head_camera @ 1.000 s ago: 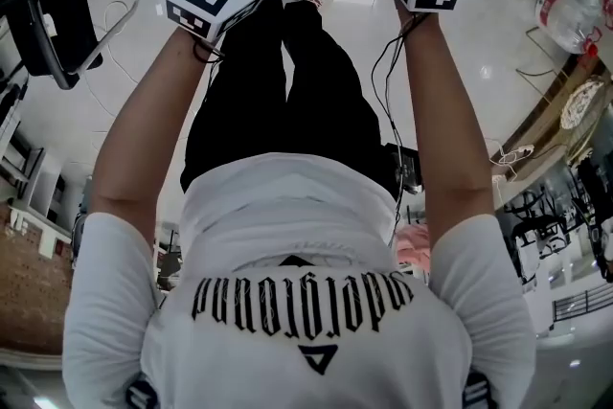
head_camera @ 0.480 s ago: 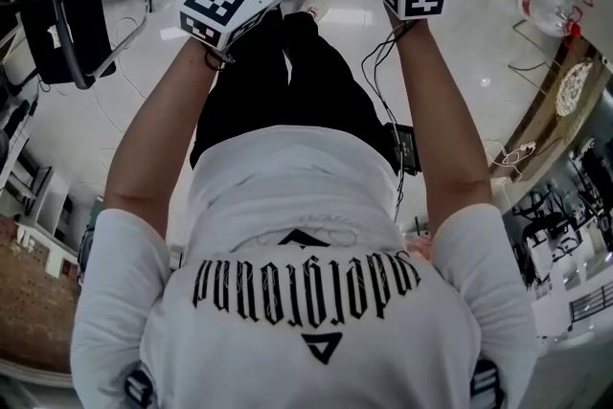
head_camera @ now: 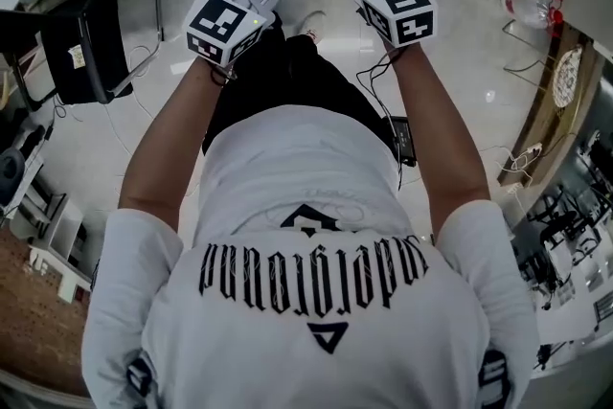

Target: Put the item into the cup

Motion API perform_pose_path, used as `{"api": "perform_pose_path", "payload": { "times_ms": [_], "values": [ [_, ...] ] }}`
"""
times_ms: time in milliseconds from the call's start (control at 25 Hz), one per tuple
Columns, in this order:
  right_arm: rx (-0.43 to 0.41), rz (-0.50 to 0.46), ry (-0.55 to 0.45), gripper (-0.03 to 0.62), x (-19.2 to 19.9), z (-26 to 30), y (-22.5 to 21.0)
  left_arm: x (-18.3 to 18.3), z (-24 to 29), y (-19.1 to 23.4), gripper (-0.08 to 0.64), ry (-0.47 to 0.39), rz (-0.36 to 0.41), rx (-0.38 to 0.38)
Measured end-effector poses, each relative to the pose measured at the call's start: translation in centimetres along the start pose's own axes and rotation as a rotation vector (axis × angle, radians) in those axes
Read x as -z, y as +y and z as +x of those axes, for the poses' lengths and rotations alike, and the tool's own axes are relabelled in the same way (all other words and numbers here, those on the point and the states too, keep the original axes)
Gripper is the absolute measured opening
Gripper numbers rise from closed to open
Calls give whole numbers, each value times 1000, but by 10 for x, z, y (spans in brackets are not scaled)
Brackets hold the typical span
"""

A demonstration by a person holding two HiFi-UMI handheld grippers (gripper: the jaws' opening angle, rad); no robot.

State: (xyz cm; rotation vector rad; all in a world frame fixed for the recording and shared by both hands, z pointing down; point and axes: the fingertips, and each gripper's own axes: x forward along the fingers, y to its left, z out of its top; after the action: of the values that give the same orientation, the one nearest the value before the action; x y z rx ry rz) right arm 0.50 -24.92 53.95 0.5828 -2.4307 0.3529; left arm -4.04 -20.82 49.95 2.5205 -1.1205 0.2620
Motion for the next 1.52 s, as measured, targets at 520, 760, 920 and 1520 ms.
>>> {"api": "perform_pose_path", "payload": {
  "times_ms": [520, 760, 920, 1520],
  "values": [
    [-6, -44, -113, 14, -69, -81, 8, -67, -26, -29, 12, -46, 54, 10],
    [-26, -80, -176, 14, -97, -122, 19, -92, -33, -49, 12, -51, 79, 18],
    [-28, -112, -206, 14, -109, -146, 25, -112, -39, -59, 12, -84, 72, 15],
    [-2, -169, -315, 14, -136, -231, 29, -172, -67, -88, 12, -150, 126, -33]
  ]
}}
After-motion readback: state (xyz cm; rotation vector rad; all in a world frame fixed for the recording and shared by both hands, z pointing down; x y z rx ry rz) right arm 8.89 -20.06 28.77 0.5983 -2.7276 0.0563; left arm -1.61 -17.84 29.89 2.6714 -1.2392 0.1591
